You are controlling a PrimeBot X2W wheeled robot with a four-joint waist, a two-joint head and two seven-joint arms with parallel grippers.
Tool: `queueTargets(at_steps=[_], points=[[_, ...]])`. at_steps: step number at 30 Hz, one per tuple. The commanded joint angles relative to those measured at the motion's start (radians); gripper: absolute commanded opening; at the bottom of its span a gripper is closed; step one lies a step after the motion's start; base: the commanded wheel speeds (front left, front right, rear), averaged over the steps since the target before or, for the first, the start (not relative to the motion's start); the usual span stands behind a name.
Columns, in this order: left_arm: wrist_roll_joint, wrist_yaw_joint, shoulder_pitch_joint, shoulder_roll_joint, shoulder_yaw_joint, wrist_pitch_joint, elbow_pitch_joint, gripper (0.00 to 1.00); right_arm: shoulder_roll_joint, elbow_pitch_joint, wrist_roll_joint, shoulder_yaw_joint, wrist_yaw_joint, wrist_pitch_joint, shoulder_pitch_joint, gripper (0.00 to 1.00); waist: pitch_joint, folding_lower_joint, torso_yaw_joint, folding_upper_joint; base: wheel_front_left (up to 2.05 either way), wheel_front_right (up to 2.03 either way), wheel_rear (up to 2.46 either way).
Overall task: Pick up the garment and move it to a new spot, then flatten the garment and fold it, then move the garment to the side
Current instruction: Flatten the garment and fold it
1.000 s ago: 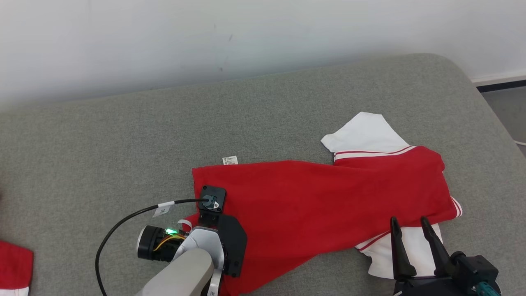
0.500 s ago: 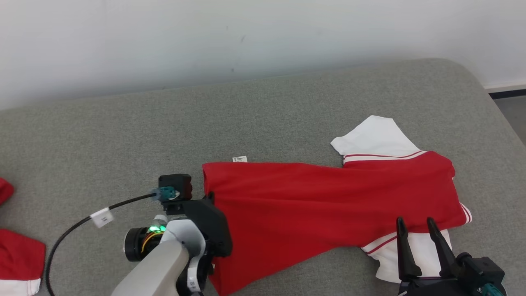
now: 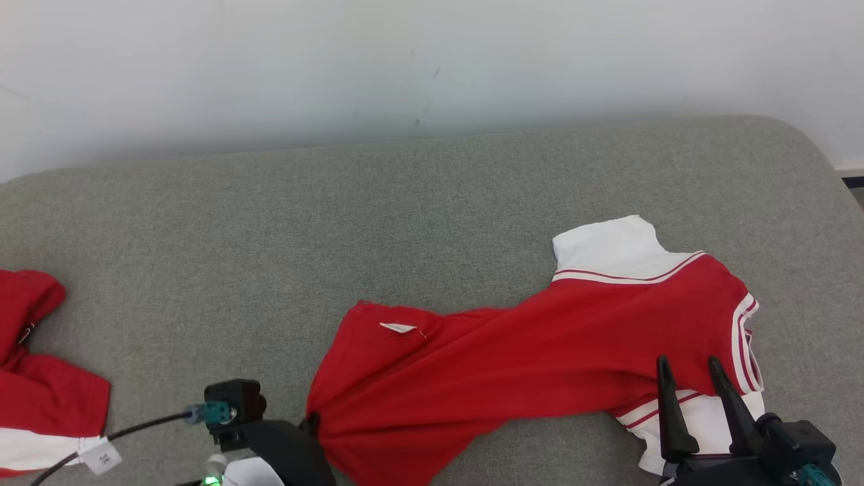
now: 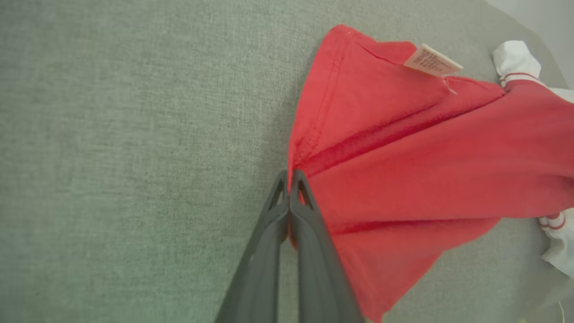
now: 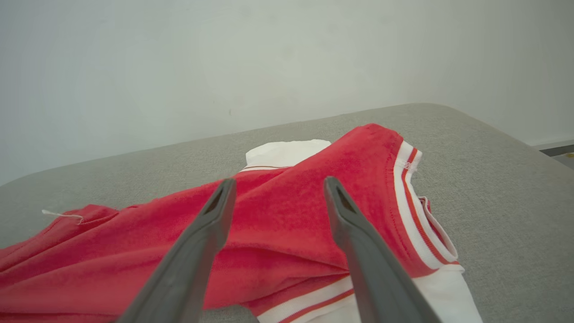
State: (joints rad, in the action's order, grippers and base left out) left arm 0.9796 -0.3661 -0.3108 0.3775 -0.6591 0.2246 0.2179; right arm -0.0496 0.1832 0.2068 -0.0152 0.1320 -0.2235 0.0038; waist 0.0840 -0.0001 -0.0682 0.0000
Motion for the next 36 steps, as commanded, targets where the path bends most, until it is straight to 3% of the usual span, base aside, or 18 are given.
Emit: queueTargets(at_steps=[1,8,15,16,17,18,26,30,32,36], points=[[0.004,-0.007,0.028,0.007,-0.001,0.003,-0.02,0.0,-0.001,-0.005,-0.006,-0.004,-0.003,0.002,0.011,1.0,-0.002,0.0001,0.006,0.0,0.0,0.0,0.0],[0.022,-0.038,0.133,0.01,-0.012,-0.01,-0.129,0.0,-0.001,-0.023,-0.014,-0.005,-0.003,0.018,0.017,1.0,-0.009,0.0001,0.014,0.0,0.0,0.0,0.0],[0.037,-0.065,0.213,-0.002,-0.029,-0.017,-0.151,0.0,-0.001,-0.036,-0.013,-0.007,-0.003,0.029,0.022,1.0,-0.018,0.0001,0.017,0.0,0.0,0.0,0.0],[0.038,-0.065,0.219,-0.006,-0.026,-0.027,-0.151,0.07,-0.001,-0.037,-0.012,-0.007,-0.003,0.03,0.022,1.0,-0.018,0.0001,0.018,0.0,0.0,0.0,0.0],[0.039,-0.066,0.223,-0.009,-0.02,-0.039,-0.152,0.8,-0.001,-0.037,-0.011,-0.008,-0.003,0.031,0.023,1.0,-0.018,0.0001,0.02,0.0,0.0,0.0,0.0],[0.041,-0.065,0.225,-0.014,-0.01,-0.055,-0.153,1.0,-0.001,-0.038,-0.009,-0.008,-0.003,0.031,0.023,1.0,-0.018,0.0001,0.021,0.0,0.0,0.0,0.0],[0.032,-0.055,0.208,-0.002,0.08,-0.165,-0.181,1.0,-0.001,-0.036,-0.004,-0.011,-0.003,0.034,0.026,1.0,-0.028,0.0001,0.03,0.0,0.0,0.0,0.0],[-0.003,0.002,0.209,-0.002,0.144,-0.333,-0.178,1.0,-0.001,-0.041,-0.013,-0.018,-0.003,0.029,0.018,1.0,-0.042,0.0001,0.03,0.0,0.0,0.0,0.0],[-0.077,0.043,0.2,0.013,0.159,-0.444,-0.162,1.0,-0.001,-0.043,-0.02,-0.027,-0.003,0.025,0.014,1.0,-0.053,0.0001,0.032,0.0,0.0,0.0,0.0],[-0.253,0.119,0.232,-0.02,0.221,-0.49,-0.146,1.0,-0.001,-0.046,-0.039,-0.047,-0.003,0.023,0.022,1.0,-0.077,0.0001,0.043,0.0,0.0,0.0,0.0]])
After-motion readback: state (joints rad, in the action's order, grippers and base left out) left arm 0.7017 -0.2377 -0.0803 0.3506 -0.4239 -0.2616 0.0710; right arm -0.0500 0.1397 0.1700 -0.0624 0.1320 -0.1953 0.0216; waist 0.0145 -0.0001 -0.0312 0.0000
